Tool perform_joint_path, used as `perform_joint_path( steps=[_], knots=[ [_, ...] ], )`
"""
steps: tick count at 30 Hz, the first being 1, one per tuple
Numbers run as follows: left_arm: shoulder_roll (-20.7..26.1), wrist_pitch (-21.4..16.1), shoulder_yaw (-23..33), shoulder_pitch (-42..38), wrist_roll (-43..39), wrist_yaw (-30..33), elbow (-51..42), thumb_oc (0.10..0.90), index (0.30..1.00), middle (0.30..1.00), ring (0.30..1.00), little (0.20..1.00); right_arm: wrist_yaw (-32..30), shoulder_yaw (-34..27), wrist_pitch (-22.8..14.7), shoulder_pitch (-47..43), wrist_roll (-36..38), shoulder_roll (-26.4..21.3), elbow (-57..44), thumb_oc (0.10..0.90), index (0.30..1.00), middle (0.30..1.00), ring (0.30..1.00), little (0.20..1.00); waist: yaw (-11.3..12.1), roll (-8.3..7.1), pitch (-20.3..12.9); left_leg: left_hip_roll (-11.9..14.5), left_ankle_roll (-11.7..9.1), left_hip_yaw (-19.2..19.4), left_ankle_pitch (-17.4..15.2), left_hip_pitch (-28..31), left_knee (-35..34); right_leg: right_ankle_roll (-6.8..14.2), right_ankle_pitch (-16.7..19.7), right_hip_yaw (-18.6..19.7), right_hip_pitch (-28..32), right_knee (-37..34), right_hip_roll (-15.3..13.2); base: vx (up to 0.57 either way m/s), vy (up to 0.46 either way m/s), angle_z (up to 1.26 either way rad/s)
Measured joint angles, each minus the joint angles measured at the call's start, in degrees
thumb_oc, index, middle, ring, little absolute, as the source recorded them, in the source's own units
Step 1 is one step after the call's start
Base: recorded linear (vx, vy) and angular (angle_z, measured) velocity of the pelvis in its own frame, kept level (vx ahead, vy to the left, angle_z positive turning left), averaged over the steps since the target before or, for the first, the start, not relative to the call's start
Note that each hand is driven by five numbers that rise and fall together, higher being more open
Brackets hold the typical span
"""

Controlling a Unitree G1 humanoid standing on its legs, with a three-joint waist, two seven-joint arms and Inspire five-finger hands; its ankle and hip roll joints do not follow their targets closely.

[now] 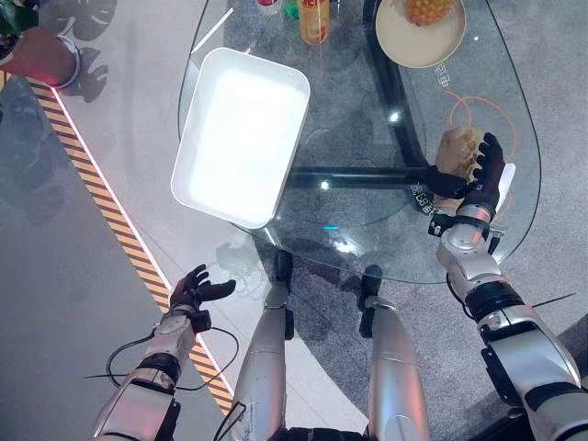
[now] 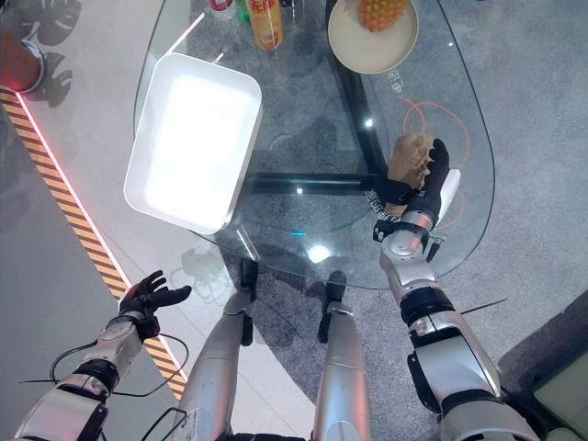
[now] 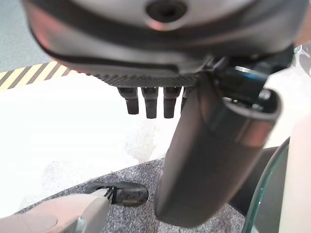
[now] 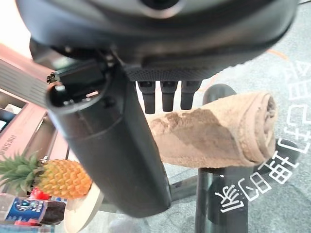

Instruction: Wipe the table with a cloth and put it in the basket.

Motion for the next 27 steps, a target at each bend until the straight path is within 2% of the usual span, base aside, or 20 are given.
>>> perform_joint_path(
  steps=[6, 14, 21, 27],
  knots=[
    [0.0, 0.0, 0.0, 0.0, 0.0, 0.5, 0.0, 0.8, 0.9, 0.9, 0.9, 0.9, 0.0, 0.0, 1.3, -0.5, 0.1, 0.3, 0.7, 0.8, 0.9, 0.9, 0.9, 0.9, 0.0, 0.07, 0.0, -0.1, 0.0, 0.0, 0.0, 0.1, 0.0, 0.0, 0.0, -0.1, 0.0, 0.3, -0.1, 0.0, 0.0, 0.0],
    [-0.1, -0.1, -2.1, 0.0, 0.0, 0.9, 0.3, 0.8, 0.9, 0.9, 0.9, 0.9, -1.6, 0.0, 1.8, -3.7, -0.3, 1.3, 7.7, 0.8, 0.9, 0.9, 0.9, 0.9, 0.4, 0.41, -0.1, -0.3, 0.0, 0.0, 0.3, 0.5, -0.1, -0.2, -0.4, 0.0, 0.0, 1.0, -0.4, 0.0, 0.0, 0.0],
    [-1.8, -0.3, -2.1, -0.1, 0.0, 0.9, 1.1, 0.8, 0.9, 0.9, 0.9, 0.9, -5.5, -1.1, 2.9, -3.6, -1.4, 1.4, 13.8, 0.8, 0.9, 0.9, 0.9, 0.9, 0.6, 1.08, -0.1, -0.3, 0.0, -0.1, 0.4, 0.5, -0.2, -0.2, -0.5, 0.0, -0.1, 1.1, -0.4, 0.0, 0.0, 0.0],
    [-2.5, -0.3, -2.2, -0.4, 0.0, 0.9, 1.3, 0.8, 0.9, 0.9, 0.9, 0.9, -5.6, -1.5, 2.8, -3.8, -1.6, 1.5, 14.7, 0.8, 0.9, 0.9, 0.9, 0.9, 0.6, 1.83, -0.1, -0.3, 0.0, -0.2, 0.4, 0.4, -0.3, -0.1, -0.7, -0.1, -0.3, 1.6, -0.4, 0.0, 0.0, 0.0]
  ],
)
